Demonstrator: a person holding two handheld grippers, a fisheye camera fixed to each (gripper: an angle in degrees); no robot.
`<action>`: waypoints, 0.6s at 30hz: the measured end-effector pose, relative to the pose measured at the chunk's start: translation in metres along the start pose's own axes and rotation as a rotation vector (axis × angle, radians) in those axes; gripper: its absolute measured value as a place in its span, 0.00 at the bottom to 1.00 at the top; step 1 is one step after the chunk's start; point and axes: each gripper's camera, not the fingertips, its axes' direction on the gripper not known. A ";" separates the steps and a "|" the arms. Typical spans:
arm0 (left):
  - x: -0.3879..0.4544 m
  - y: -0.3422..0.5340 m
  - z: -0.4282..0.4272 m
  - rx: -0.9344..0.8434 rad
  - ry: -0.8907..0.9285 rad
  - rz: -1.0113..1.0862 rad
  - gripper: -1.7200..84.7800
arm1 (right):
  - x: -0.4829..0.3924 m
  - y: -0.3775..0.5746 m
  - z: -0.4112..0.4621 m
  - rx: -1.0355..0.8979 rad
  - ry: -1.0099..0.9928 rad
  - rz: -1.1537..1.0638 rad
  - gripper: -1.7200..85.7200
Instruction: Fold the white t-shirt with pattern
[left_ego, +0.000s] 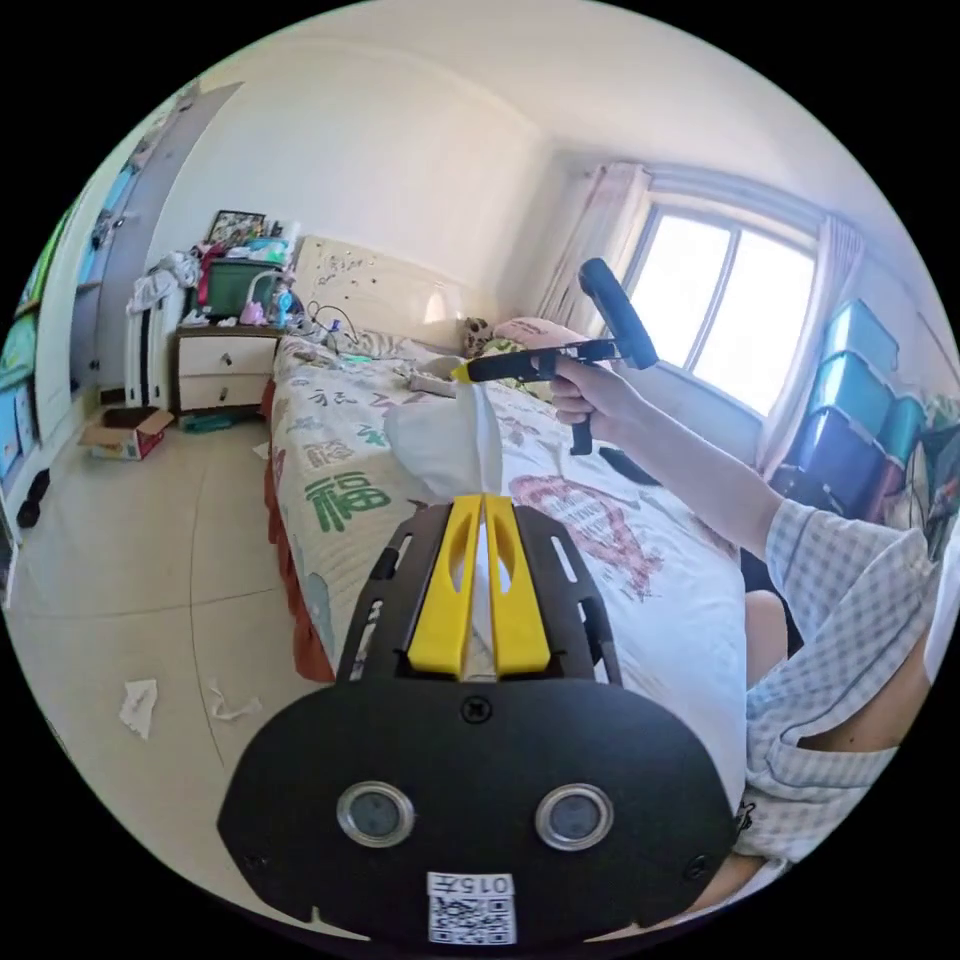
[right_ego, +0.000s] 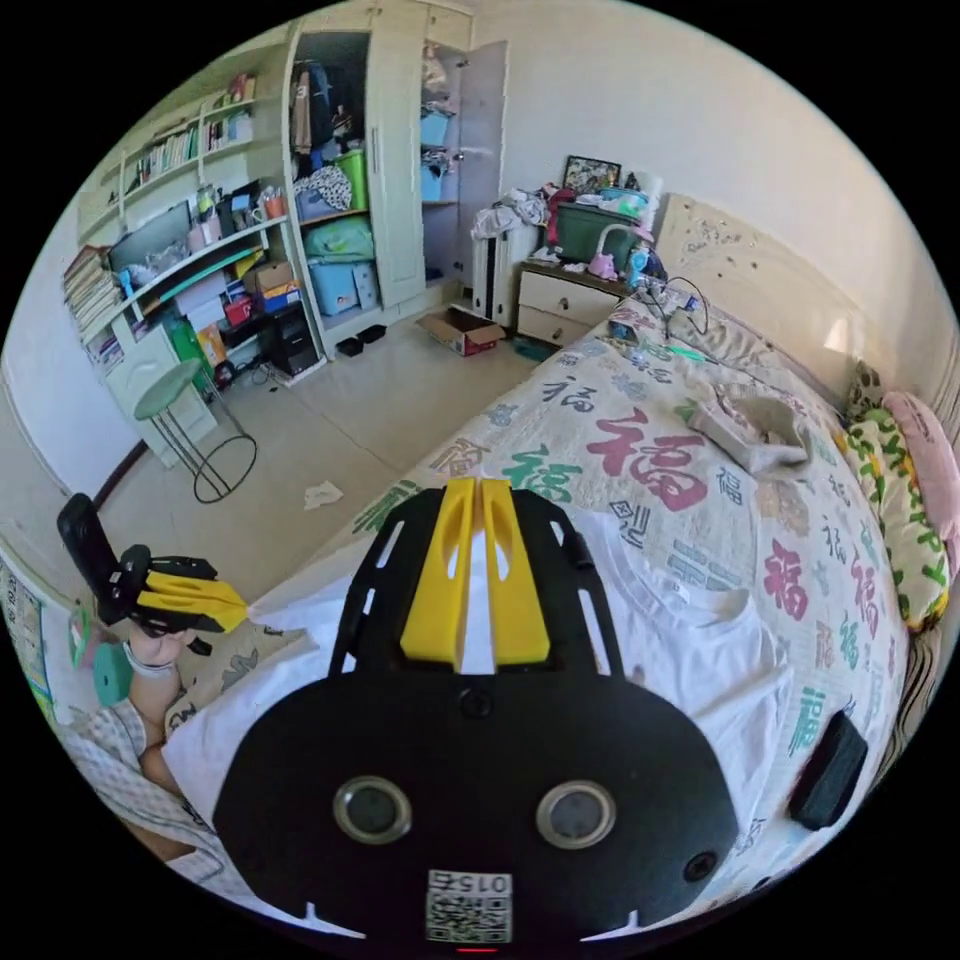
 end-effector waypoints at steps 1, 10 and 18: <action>0.021 -0.005 0.015 -0.051 0.013 0.064 0.01 | 0.022 0.021 -0.011 -0.013 -0.020 0.038 0.02; 0.086 0.010 0.092 -0.320 0.068 0.208 0.08 | 0.117 0.108 -0.066 -0.146 0.015 0.109 0.09; 0.085 0.000 0.147 -0.383 -0.111 0.156 0.07 | 0.096 0.034 -0.061 -0.164 -0.088 -0.065 0.11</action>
